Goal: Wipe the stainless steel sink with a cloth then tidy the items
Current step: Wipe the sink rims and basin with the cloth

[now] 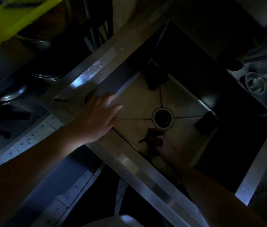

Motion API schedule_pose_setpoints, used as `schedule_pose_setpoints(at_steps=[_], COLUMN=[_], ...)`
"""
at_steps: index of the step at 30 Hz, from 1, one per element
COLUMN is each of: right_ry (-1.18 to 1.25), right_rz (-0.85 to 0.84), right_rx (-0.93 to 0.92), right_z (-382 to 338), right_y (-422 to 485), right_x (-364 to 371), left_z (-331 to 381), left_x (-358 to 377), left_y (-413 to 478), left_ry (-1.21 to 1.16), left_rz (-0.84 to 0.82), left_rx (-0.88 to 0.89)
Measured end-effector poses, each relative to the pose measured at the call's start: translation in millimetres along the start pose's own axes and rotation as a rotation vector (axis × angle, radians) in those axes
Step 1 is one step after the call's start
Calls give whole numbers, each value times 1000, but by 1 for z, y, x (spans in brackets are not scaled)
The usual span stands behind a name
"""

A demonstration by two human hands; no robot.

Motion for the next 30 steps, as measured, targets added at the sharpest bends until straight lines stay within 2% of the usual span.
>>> schedule_pose_setpoints(at_steps=[3, 7, 15, 18, 20, 24, 30], right_ry=[-153, -266, -337, -341, -292, -276, -235], right_rz=[-233, -372, -317, -230, -242, -129, 159], right_rx=[-173, -300, -501, -502, -450, -336, 12], right_z=[-34, -70, -157, -177, -185, -173, -77], right_y=[2, 10, 55, 76, 89, 116, 137], right_x=[40, 58, 64, 59, 57, 17, -83], left_z=[-12, -27, -40, -46, -47, -42, -36], left_x=[-2, -6, -13, -18, -18, -25, -22], left_y=[2, 6, 10, 16, 18, 22, 27], left_ry=[6, 42, 47, 33, 28, 56, 102], left_rz=[7, 7, -33, -38, -57, -44, -31], left_rx=[-47, -112, -149, -183, -189, -160, -214])
Point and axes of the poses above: each hand's wrist, its own y-axis towards the middle knuckle, its own x-axis out of the palm, z = x × y, the point moved 10 cm from there along y, towards the middle knuckle, and after that the axes turned 9 degrees about -x, right-handed, at the moved point
